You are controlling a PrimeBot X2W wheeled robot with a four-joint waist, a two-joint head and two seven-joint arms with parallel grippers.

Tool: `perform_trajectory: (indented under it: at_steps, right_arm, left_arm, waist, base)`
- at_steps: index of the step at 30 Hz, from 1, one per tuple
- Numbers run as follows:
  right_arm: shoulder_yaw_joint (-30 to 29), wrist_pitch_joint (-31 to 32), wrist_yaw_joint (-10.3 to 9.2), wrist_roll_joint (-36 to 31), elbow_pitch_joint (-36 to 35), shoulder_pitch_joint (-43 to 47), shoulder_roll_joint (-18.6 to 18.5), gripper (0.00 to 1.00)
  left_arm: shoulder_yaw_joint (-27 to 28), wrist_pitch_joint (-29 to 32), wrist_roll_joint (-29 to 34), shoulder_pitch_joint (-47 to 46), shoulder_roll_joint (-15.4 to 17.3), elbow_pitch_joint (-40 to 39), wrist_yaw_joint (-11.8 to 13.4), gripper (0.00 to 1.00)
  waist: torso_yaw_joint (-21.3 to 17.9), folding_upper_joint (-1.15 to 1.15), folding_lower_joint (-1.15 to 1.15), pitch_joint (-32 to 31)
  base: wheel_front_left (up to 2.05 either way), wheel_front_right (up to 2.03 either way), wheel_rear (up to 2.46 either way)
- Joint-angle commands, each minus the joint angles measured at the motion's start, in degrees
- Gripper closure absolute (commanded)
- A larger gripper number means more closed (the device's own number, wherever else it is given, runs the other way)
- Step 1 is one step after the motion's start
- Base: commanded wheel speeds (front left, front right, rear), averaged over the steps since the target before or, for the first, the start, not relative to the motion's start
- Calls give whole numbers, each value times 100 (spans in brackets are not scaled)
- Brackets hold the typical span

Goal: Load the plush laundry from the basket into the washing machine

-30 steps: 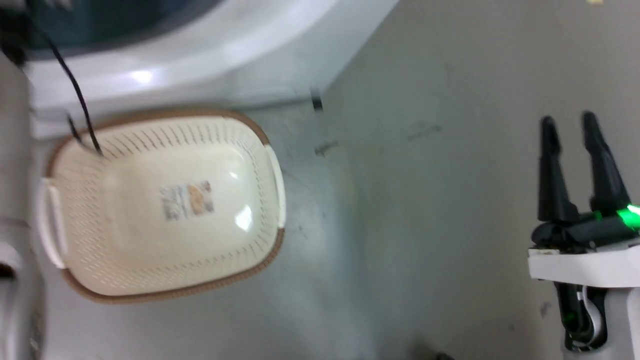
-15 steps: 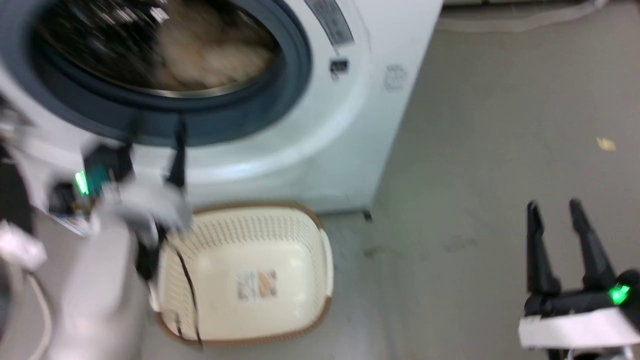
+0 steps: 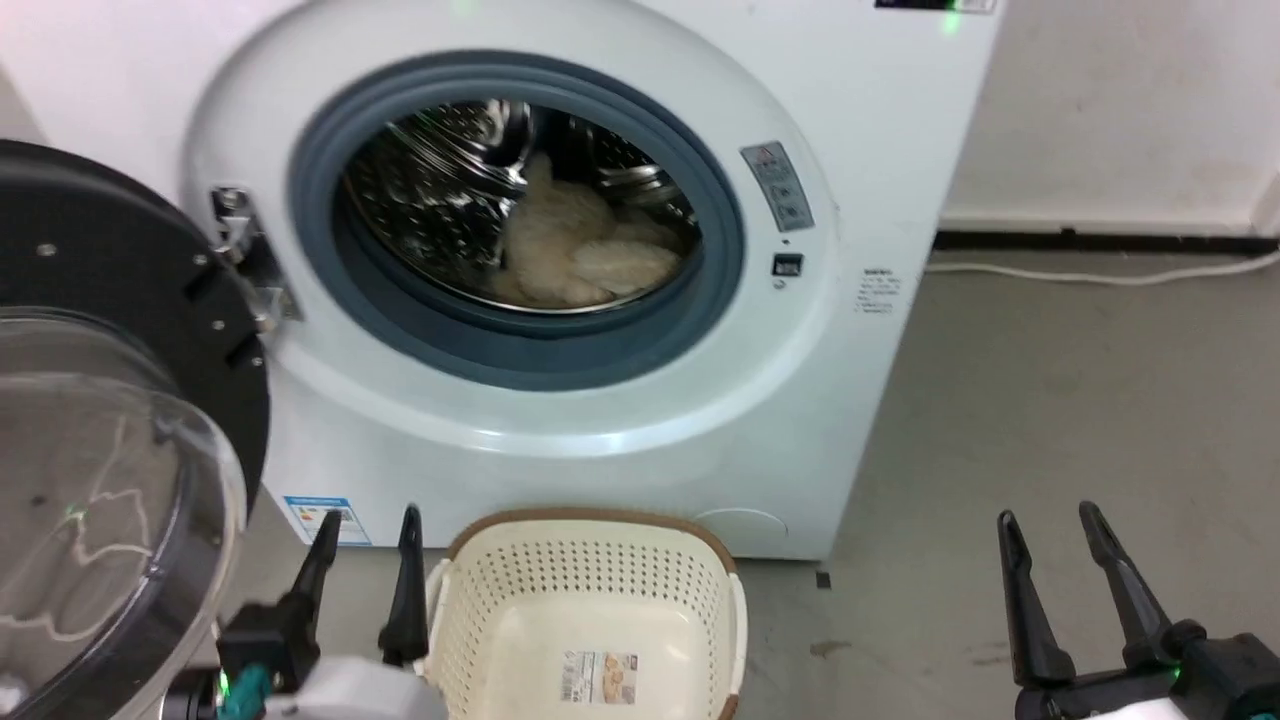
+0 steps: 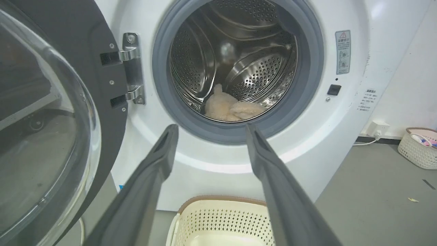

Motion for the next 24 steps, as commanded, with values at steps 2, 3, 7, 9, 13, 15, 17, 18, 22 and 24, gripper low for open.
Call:
perform_trajectory:
  at_steps: [2, 3, 7, 9, 13, 15, 17, 18, 22, 24]
  right_arm:
    - [8, -24, 3, 41, 42, 119, 21, 0]
    - [19, -24, 3, 47, 56, 139, 21, 0]
    - [42, -24, 3, 61, 118, 200, 21, 0]
    - [66, -24, 3, 55, 174, 204, 22, 0]
    - [63, -24, 3, 12, 256, 189, 22, 0]
    - [54, -24, 3, 9, 282, 186, 22, 0]
    - [60, 4, -1, -3, 274, 117, 3, 100]
    - [60, 4, -1, -2, 274, 114, 3, 100]
    - [60, 29, -1, -15, 277, 101, 4, 100]
    - [60, 53, -1, -28, 280, 89, 4, 100]
  left_arm:
    - [47, -30, 81, 235, -67, -172, 83, 0]
    - [47, -30, 122, 323, -89, -226, 101, 0]
    - [41, -30, 201, 530, -161, -271, 45, 0]
    - [17, -30, 320, 581, -135, -198, 30, 0]
    - [-46, -30, 547, 613, -113, -80, 48, 0]
    - [-63, -30, 610, 612, -123, -58, 56, 0]
    - [-71, 5, 635, 553, -141, -65, 37, 100]
    - [-67, 6, 641, 553, -150, -64, 35, 100]
    - [-57, 30, 653, 547, -158, -80, 34, 100]
    - [-49, 53, 665, 542, -163, -95, 32, 100]
  waist:
    - [89, 0, 1, -82]
    - [96, 0, 1, -89]
    - [133, 0, 1, -104]
    - [126, 0, 1, -111]
    - [137, 0, 1, -128]
    - [146, 0, 1, -136]
    - [151, 0, 1, -139]
    - [151, 0, 1, -140]
    - [152, 0, 1, -137]
    - [152, 0, 1, -134]
  base:
    - [0, 0, 0]
    - [0, 0, 0]
    - [0, 0, 0]
    - [0, 0, 0]
    - [0, 0, 0]
    - [0, 0, 0]
    - [0, 0, 0]
    - [0, 0, 0]
    - [0, 0, 0]
    - [0, 0, 0]
